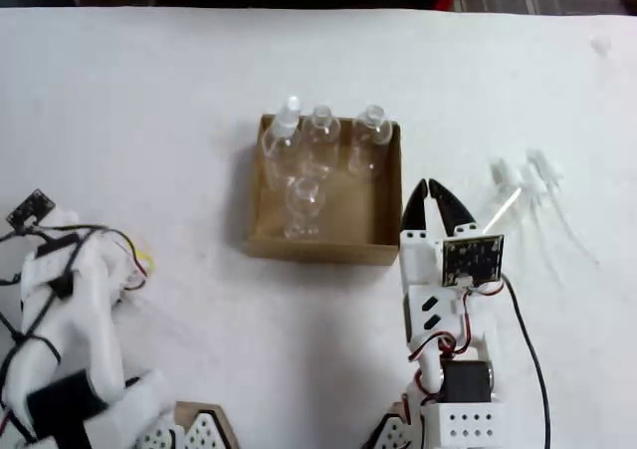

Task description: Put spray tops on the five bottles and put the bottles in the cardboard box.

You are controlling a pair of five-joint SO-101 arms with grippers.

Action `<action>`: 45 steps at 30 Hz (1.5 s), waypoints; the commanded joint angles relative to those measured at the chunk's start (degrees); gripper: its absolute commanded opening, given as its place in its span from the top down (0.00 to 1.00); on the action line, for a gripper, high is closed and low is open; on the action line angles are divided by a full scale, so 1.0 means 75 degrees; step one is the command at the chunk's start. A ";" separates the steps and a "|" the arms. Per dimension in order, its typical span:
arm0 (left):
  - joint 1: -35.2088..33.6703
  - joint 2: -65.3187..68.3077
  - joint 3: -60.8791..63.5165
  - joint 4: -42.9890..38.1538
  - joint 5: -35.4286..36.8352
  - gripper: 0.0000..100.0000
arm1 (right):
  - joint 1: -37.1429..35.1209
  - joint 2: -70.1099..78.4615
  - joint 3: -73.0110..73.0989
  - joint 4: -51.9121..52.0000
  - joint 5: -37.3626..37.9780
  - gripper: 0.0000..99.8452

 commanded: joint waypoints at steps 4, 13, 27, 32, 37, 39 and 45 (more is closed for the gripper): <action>-0.0217 0.1108 -0.1008 0.0281 0.0340 0.73 | -0.0006 -0.0041 0.0059 0.0018 0.0082 0.98; -0.0193 0.1178 -0.0949 0.0059 0.0504 0.98 | -0.0006 -0.0041 0.0059 0.0018 0.0082 0.98; -0.0193 0.1119 -0.1536 0.0375 0.0504 0.98 | -0.0006 -0.0041 0.0059 0.0018 0.0082 0.98; -0.0182 0.1119 -0.3130 0.2215 0.0504 0.98 | -0.0006 -0.0041 0.0059 0.0018 0.0082 0.98; -0.0205 0.1166 -0.4935 0.4337 -0.0621 0.98 | -0.0006 -0.0041 0.0059 0.0018 0.0082 0.98; -0.0193 0.1178 -0.5439 0.4864 -0.1582 0.98 | -0.0006 -0.0041 0.0059 0.0018 0.0082 0.98; -0.0064 0.1143 -0.6388 0.5404 -0.2919 0.98 | -0.0006 -0.0041 0.0059 0.0006 0.0082 0.98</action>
